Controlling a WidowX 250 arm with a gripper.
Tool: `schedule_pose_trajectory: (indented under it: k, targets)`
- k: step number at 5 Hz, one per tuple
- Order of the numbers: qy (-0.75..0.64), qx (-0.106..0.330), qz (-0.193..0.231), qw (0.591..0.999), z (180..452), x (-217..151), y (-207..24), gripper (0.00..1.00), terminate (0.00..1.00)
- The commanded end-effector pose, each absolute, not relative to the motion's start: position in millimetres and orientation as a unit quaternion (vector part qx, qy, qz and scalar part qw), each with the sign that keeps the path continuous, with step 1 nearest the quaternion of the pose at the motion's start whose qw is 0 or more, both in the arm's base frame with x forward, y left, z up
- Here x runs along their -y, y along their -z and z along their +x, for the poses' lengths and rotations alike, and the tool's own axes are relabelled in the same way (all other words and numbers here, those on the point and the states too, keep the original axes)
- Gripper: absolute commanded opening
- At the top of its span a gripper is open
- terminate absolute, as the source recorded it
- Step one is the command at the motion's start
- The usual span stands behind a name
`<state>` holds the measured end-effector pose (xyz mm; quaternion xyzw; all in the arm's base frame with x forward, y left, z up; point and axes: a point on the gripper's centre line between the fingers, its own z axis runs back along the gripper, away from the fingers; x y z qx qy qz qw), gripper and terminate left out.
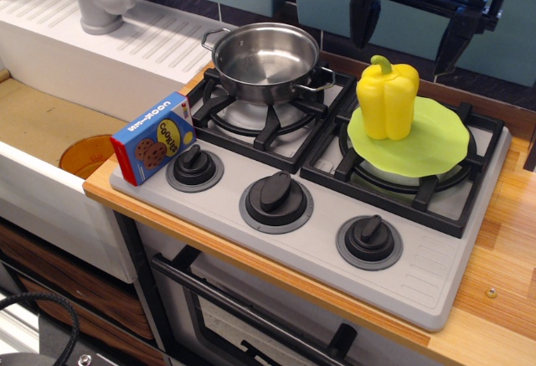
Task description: Put yellowpepper on plate and cookiebox in pot or pan on stove
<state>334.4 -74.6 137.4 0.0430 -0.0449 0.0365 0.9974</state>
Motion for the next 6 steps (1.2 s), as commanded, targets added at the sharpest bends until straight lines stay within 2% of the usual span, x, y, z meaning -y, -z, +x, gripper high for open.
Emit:
schedule_pose_trajectory:
  k: [1,3,4,6]
  targets:
    - [-0.067,0.136,0.079,0.985,309.5,21.4,-149.0,1.0,0.0]
    - [-0.053,0.137,0.117,0.982,289.2,-24.1,-154.8,1.0,0.0]
    - [-0.044,0.128,0.124,0.983,286.5,-46.2,-163.3,1.0,0.0]
    - [-0.056,0.112,0.123,0.985,288.2,-78.7,-155.3,1.0,0.0]
